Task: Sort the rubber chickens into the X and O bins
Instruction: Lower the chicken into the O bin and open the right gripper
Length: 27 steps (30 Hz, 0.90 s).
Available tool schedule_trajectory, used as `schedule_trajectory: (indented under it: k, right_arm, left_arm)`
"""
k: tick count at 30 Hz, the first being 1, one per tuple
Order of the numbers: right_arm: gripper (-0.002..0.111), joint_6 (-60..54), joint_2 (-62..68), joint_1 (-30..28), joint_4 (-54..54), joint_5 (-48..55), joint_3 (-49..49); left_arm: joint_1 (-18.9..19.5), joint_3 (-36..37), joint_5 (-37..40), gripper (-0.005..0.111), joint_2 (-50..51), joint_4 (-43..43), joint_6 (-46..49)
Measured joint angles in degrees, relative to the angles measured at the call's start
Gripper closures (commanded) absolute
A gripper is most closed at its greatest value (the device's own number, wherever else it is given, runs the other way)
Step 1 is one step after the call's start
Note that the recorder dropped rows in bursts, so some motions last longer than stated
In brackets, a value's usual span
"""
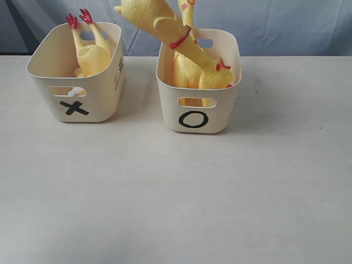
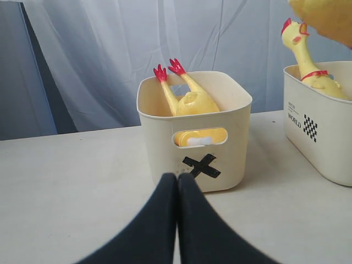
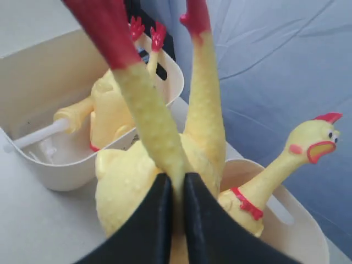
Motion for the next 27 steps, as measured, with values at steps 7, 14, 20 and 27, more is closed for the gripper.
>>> schedule_trajectory:
  k: [7,14,20,27]
  right_arm:
    - [0.109,0.11,1.53,0.31,-4.74,-5.15,8.44]
    - [0.089,5.92,1.47,0.42,-16.84,-11.9,17.03]
    - [0.059,6.07,0.31,0.42,-20.56,-9.19,17.25]
    - [0.06,6.18,-1.91,0.86,-20.7,-4.38,17.33]
  left_arm:
    - [0.0,0.0,0.0,0.107,0.0,0.0,0.0]
    - [0.0,0.0,0.0,0.107,0.0,0.0,0.0]
    - [0.0,0.0,0.0,0.107,0.0,0.0,0.0]
    - [0.0,0.0,0.0,0.107,0.0,0.0,0.0]
